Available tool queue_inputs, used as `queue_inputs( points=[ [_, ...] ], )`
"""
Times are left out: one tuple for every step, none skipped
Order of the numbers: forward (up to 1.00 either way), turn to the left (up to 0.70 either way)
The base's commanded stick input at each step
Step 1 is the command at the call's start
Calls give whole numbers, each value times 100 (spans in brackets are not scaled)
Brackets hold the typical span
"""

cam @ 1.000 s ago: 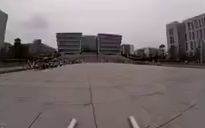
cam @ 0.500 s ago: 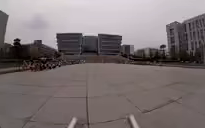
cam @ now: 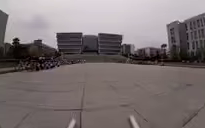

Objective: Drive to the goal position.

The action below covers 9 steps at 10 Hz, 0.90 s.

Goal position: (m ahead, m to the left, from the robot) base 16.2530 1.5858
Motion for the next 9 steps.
queue_inputs(
  points=[
    [100,0],
    [100,0],
    [100,0],
    [100,0],
    [100,0],
    [100,0],
    [100,0],
    [100,0],
    [100,0]
  ],
)
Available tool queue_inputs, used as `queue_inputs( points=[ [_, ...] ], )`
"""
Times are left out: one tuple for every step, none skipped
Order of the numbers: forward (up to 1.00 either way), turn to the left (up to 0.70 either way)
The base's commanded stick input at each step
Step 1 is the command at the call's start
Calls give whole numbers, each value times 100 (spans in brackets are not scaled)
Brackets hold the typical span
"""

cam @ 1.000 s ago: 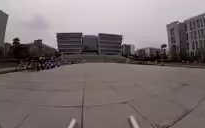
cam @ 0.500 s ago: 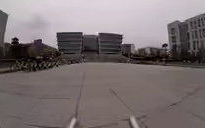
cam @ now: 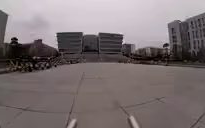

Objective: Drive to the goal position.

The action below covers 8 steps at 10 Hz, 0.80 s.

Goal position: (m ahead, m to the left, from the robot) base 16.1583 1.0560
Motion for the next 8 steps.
queue_inputs(
  points=[
    [100,0],
    [100,0],
    [100,0],
    [100,0],
    [100,0],
    [100,0],
    [100,0],
    [100,0]
  ],
)
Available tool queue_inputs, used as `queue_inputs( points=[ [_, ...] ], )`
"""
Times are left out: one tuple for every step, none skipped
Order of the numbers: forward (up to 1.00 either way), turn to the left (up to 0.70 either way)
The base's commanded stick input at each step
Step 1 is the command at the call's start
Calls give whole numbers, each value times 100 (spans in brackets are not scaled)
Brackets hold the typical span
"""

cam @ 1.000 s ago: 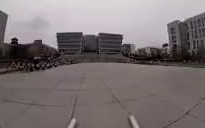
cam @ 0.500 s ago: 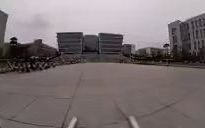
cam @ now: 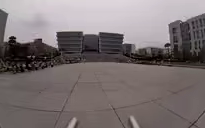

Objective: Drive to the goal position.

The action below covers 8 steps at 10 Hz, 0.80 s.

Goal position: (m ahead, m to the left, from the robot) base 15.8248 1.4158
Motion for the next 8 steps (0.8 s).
queue_inputs(
  points=[
    [100,0],
    [100,0],
    [100,0],
    [100,0],
    [100,0],
    [100,0],
    [100,0],
    [100,0]
  ],
)
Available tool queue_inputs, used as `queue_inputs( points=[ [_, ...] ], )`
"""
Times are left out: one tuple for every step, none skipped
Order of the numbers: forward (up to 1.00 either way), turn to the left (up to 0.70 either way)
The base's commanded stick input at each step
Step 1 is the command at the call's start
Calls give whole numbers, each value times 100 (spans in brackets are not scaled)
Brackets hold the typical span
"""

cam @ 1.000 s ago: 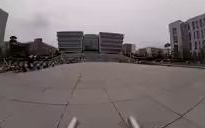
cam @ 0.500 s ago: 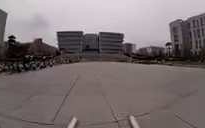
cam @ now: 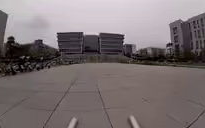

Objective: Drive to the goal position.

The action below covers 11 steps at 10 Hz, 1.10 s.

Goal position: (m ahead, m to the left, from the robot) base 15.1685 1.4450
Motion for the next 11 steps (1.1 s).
queue_inputs(
  points=[
    [100,0],
    [100,0],
    [100,0],
    [100,0],
    [100,0],
    [100,0],
    [100,0],
    [100,0],
    [100,0],
    [100,0],
    [100,0]
  ],
)
